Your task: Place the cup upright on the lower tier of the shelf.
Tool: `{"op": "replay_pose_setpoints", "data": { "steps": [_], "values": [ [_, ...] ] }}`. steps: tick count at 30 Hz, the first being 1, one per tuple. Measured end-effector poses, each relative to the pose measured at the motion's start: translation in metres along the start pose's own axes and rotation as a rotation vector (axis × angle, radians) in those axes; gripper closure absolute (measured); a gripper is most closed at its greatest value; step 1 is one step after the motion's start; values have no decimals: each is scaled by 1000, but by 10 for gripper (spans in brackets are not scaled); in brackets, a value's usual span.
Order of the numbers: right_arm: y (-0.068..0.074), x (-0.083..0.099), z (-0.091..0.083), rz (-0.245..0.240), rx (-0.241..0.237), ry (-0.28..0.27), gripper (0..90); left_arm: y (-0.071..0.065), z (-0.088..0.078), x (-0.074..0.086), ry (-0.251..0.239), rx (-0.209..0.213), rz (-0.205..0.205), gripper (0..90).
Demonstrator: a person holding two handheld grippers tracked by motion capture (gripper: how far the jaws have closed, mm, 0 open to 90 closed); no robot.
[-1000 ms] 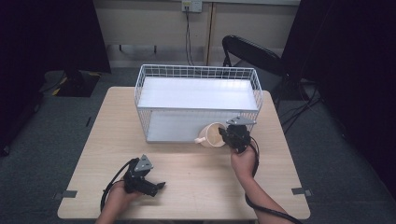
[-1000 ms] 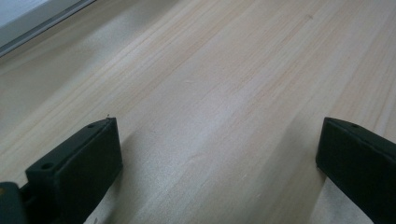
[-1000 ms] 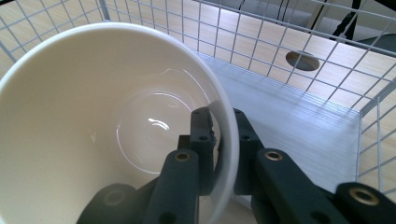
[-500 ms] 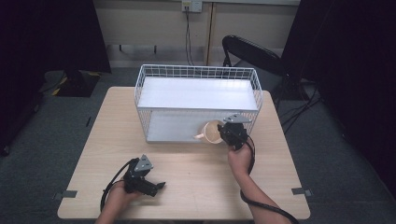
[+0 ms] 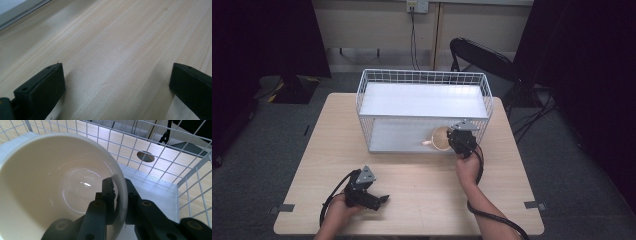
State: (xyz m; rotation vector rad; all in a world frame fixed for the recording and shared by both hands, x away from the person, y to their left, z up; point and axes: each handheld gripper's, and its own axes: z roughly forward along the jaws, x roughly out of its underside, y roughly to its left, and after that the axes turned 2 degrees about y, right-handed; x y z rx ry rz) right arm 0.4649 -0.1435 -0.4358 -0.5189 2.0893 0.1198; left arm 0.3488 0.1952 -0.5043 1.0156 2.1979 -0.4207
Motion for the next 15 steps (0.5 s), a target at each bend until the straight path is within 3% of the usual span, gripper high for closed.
{"op": "replay_pose_setpoints", "data": {
  "steps": [15],
  "values": [
    [5,2,10,-15,53,-8,832,0,0,0,0,0,0,0]
  ]
}}
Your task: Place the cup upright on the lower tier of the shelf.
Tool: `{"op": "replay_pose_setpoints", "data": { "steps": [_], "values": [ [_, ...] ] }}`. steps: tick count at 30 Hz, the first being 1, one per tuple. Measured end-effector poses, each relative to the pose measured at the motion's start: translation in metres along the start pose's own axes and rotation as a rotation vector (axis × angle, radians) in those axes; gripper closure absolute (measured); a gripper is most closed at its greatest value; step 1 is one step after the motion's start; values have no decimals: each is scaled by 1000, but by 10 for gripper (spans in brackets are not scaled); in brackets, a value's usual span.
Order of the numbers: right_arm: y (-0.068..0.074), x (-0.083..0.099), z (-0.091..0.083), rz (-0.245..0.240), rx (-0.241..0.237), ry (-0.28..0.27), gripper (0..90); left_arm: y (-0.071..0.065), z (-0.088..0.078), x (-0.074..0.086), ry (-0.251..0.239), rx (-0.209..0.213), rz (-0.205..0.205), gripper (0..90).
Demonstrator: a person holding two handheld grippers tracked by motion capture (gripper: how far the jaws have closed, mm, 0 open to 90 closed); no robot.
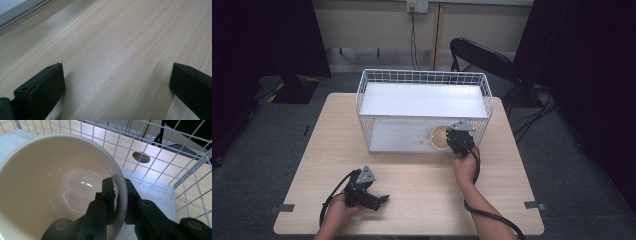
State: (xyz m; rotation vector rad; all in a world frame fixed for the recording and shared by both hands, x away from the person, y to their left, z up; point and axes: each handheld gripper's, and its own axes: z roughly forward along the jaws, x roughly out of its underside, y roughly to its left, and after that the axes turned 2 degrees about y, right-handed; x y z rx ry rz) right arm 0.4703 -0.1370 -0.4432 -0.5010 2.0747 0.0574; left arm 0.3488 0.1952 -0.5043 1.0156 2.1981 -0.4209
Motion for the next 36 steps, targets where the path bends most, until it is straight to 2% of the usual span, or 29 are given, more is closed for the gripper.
{"op": "replay_pose_setpoints", "data": {
  "steps": [12,18,25,32,36],
  "values": [
    [-2,0,3,34,15,-4,829,0,0,0,0,0,0,0],
    [-3,0,3,57,5,-17,809,0,0,0,0,0,0,0],
    [-2,-3,1,74,11,-46,695,0,0,0,0,0,0,0],
    [-5,-6,0,87,27,-69,526,0,0,0,0,0,0,0],
    [-8,-7,-1,107,11,-71,431,0,0,0,0,0,0,0]
  ]
}}
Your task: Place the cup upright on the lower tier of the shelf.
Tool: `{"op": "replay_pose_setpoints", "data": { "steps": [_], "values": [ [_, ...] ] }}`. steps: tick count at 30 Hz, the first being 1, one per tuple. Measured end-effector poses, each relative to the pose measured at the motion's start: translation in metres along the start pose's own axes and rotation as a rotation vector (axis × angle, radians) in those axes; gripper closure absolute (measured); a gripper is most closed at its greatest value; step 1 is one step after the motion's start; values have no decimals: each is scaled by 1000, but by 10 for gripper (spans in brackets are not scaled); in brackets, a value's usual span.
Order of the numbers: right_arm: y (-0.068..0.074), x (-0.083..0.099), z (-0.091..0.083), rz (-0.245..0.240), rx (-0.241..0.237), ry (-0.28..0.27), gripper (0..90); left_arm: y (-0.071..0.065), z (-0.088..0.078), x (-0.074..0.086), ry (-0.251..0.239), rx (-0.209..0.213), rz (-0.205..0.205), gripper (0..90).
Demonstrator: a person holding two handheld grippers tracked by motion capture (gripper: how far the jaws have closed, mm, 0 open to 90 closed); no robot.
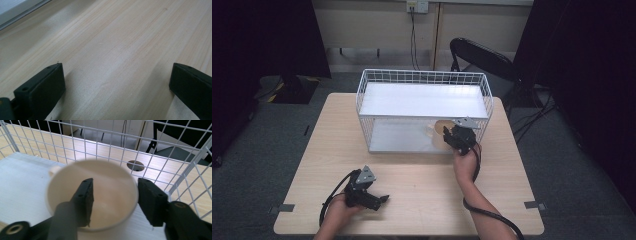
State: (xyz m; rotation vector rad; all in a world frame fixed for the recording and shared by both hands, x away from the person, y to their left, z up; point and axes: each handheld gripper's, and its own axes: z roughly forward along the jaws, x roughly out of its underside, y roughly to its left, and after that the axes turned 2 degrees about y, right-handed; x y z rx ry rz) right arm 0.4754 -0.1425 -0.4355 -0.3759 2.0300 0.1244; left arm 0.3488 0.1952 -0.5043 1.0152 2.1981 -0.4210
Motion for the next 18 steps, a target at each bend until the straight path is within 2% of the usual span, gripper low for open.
{"op": "replay_pose_setpoints", "data": {
  "steps": [1,9,15,18],
  "values": [
    [-1,0,-1,5,-7,-2,387,0,0,0,0,0,1,0],
    [-10,0,-6,39,-67,11,237,0,0,0,0,0,0,0],
    [-15,-1,-15,47,-97,6,202,0,0,0,0,0,0,0],
    [-15,-1,-19,44,-127,6,196,0,0,0,0,0,0,0]
  ]
}}
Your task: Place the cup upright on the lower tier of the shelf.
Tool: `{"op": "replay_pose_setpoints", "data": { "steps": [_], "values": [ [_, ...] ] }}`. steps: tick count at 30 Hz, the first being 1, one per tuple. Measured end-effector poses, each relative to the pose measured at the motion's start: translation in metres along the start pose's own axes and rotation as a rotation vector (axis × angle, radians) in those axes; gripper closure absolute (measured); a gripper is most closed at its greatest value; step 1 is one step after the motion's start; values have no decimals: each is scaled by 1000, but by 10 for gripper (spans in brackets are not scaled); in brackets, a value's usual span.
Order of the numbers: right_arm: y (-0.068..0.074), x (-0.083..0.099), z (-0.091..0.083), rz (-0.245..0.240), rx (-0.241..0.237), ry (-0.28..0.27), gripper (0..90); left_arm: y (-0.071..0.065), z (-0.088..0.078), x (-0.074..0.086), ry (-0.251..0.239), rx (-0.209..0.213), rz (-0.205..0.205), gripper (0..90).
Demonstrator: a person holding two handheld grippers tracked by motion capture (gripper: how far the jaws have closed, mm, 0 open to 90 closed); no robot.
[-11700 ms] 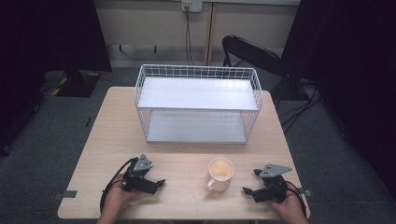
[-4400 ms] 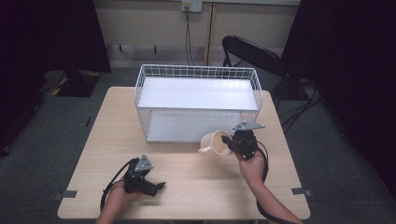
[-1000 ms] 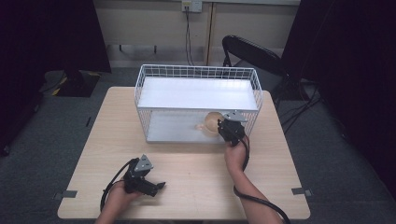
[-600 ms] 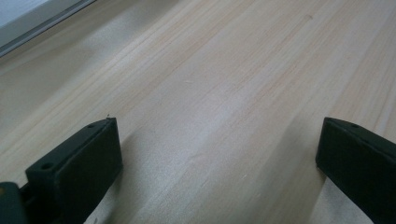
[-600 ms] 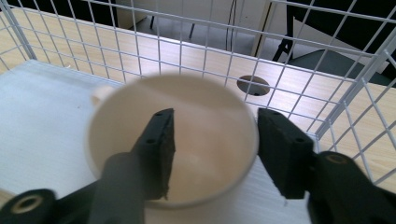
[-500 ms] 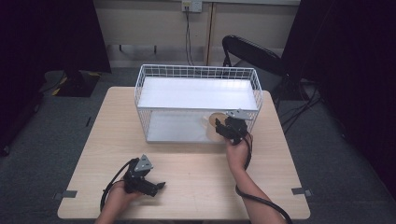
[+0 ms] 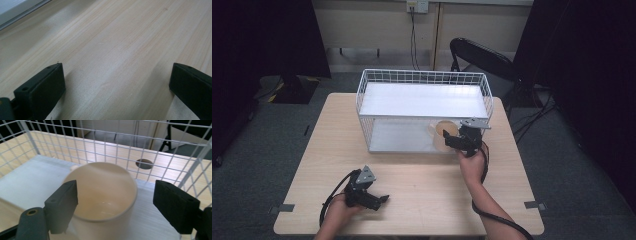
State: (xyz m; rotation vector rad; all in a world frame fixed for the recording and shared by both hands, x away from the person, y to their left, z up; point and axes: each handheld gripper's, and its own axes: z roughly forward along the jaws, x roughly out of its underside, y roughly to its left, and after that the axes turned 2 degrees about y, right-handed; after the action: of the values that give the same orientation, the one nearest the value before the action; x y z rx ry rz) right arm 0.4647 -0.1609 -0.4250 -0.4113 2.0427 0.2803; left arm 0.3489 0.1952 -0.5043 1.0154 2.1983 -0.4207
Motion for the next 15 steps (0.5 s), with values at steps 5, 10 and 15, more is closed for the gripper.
{"op": "replay_pose_setpoints", "data": {
  "steps": [5,10,15],
  "values": [
    [2,2,-7,19,-38,-6,193,0,0,0,1,-4,-3,0],
    [9,8,-9,3,-81,9,184,0,0,0,0,-5,-4,0],
    [12,13,-5,-14,-54,36,181,0,1,-1,0,-5,-4,0]
  ]
}}
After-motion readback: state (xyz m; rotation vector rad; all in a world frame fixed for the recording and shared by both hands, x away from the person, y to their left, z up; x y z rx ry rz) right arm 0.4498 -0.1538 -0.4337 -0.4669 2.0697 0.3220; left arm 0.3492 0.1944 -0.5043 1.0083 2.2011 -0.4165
